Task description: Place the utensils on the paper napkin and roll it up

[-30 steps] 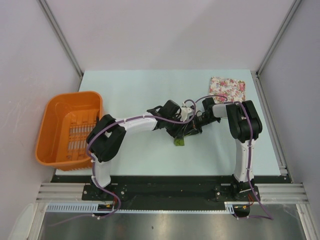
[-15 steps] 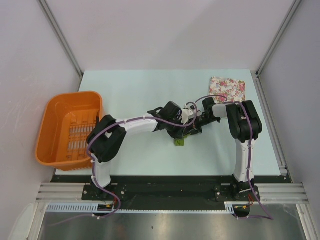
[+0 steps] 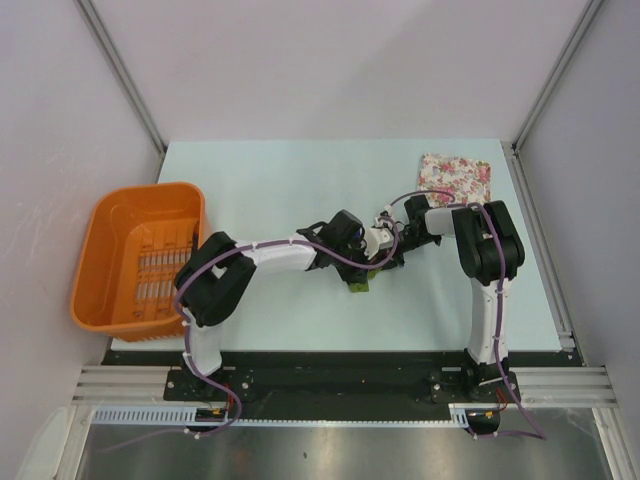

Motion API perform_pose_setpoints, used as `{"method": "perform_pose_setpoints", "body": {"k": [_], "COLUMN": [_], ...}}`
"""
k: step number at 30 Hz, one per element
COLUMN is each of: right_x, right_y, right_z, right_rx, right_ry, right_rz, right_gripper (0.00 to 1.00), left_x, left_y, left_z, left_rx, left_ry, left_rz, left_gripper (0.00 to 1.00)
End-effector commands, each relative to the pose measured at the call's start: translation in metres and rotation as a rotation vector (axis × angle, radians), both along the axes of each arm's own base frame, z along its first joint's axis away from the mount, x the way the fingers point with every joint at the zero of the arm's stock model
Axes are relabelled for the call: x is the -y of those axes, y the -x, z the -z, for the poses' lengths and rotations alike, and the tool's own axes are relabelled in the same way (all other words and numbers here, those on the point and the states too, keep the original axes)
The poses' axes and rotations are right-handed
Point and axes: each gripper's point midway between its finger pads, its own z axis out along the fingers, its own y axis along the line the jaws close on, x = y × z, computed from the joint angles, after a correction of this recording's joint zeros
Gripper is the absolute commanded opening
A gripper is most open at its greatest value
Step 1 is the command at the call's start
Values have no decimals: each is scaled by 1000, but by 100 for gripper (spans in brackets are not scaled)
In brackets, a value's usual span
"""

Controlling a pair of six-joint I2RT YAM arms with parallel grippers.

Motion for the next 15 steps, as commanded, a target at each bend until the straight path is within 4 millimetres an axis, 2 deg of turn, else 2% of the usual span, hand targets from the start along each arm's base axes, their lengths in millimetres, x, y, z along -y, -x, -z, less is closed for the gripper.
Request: {"method": "perform_pose_setpoints", "body": {"k": [1, 8, 11, 13, 14, 15], "right_x": [9, 9, 8, 9, 9, 9], "right_y": [-3, -4, -5, -6, -6, -5], "right_z": [19, 18, 18, 19, 20, 21], "right_rx": [-4, -8, -9, 0, 4, 6], "right_ry": [86, 78, 77, 86, 90, 94], "right_rz": [29, 35, 37, 37, 36, 31], "right_gripper": [5, 16, 11, 4, 2, 0], "left_x": [-8, -15, -17, -16, -13, -12], "left_y": [35, 41, 45, 48, 49, 53], "left_z": [19, 35, 37, 29, 14, 5], "left_rx": [-81, -113, -123, -127, -119, -121], "left_ry": [-43, -86, -94, -73, -39, -9], "left_rz": [99, 110, 135, 159, 174, 191], "left_gripper": [0, 0, 0, 6, 10, 21]}}
